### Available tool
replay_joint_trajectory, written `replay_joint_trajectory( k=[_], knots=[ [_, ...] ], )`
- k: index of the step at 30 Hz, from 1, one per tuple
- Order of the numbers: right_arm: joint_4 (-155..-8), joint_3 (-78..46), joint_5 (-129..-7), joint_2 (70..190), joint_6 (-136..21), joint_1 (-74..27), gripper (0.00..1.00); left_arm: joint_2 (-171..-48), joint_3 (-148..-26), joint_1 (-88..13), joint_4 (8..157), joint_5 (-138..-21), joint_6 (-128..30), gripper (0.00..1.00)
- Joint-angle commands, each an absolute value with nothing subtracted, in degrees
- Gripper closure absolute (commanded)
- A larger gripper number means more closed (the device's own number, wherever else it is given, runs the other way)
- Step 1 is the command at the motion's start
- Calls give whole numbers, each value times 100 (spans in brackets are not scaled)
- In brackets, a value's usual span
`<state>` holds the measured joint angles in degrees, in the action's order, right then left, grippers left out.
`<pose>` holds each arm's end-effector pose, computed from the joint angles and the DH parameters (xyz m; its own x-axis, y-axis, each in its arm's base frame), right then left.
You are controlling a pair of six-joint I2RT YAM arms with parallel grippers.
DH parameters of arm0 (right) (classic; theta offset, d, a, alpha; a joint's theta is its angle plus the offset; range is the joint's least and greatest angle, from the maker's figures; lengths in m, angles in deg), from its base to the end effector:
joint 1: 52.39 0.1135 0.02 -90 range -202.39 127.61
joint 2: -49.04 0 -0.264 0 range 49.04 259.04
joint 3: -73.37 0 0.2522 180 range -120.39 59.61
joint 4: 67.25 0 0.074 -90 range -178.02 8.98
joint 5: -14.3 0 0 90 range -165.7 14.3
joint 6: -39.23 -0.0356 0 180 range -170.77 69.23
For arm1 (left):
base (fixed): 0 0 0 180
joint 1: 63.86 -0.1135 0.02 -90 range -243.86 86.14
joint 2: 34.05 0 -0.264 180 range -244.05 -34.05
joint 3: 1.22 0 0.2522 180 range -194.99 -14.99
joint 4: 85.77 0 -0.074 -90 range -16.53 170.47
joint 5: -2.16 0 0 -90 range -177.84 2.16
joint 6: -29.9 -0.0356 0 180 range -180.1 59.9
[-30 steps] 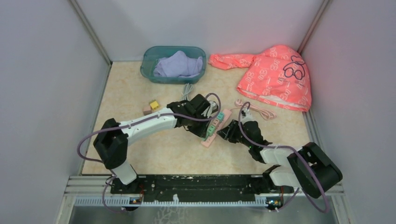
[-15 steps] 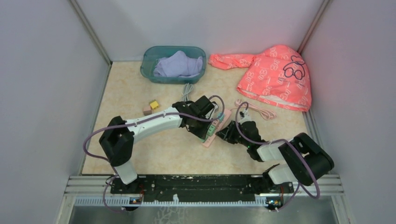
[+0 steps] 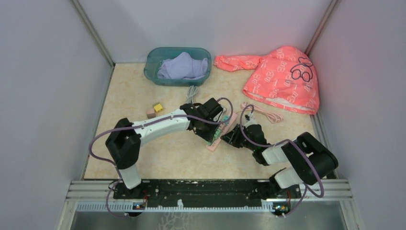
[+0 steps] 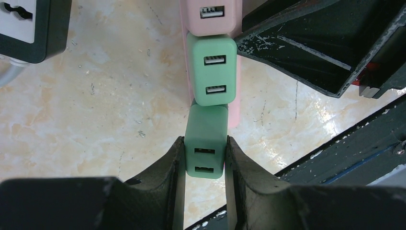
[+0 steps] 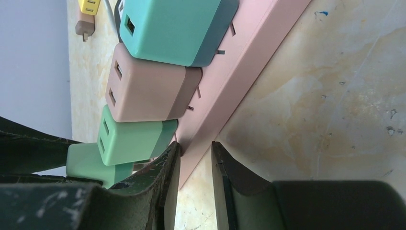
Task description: Insert the plug
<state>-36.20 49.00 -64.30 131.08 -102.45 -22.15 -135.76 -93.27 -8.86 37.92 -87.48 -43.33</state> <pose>0.1828 0.1147 0.1131 -0.7471 0.4547 -0.4848 -0.0971 0.6470 0.7563 0.2102 -0.3006 0.2296 -0.7384 0.5515 -0.3882 0.6346 0.7630 -0.1230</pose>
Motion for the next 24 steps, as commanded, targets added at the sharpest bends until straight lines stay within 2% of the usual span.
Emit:
replay_joint_trajectory(
  k=[1, 24],
  knots=[
    [-3609, 4733, -6519, 13183, -10188, -2242, 71, -13691, -9571, -807, 3687, -8869, -4320, 100],
    [-3967, 4651, -6701, 13025, -10001, -2165, 72, -14242, -9843, -465, 3155, -9487, -3939, 100]
  ],
)
